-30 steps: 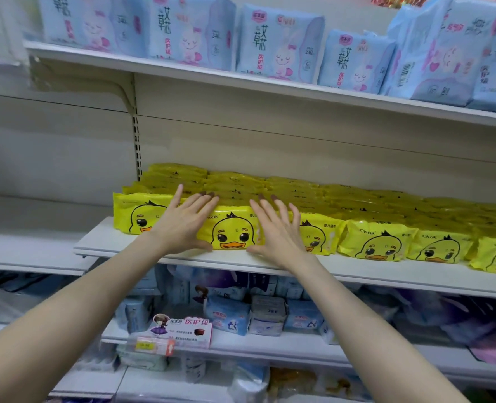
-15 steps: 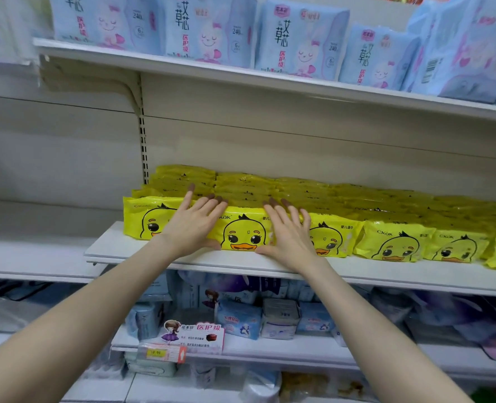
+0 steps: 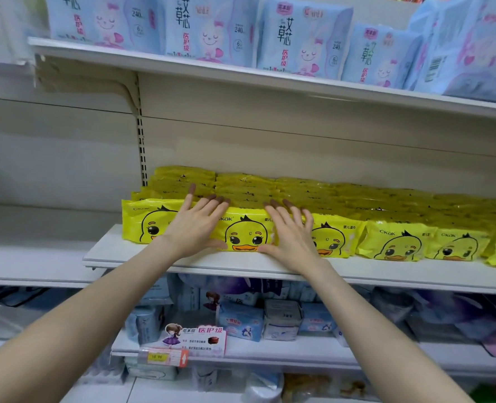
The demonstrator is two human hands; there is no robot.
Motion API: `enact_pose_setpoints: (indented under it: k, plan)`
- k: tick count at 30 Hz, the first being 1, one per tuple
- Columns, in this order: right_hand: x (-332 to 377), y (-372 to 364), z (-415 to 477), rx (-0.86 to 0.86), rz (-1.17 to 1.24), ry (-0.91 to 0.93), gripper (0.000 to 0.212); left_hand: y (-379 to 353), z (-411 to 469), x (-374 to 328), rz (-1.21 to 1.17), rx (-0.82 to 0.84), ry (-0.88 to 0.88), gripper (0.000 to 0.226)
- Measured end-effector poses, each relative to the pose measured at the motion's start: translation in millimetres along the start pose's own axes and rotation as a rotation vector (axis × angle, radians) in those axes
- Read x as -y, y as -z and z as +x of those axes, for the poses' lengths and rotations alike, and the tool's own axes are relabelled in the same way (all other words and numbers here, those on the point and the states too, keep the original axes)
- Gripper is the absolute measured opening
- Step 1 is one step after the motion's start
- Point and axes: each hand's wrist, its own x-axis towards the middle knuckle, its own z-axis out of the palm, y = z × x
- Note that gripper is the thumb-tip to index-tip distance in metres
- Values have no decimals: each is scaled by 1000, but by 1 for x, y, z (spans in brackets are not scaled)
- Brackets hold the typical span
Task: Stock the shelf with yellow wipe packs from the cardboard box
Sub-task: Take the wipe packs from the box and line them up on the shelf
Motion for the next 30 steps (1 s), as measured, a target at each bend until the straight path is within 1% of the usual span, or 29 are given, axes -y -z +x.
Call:
enact_pose_setpoints:
  k: [8,17,30]
  plan:
    - [3,-4,1,-41,-25,-25,87,-2,6,-5,18,-31,8,90]
    - [4,-8,4,-77,-45,-42,84,-5,9,-5,40,-20,30,91]
    - [5,-10,4,-95,-85,-47,86,-11,9,-3,20,-4,40,89]
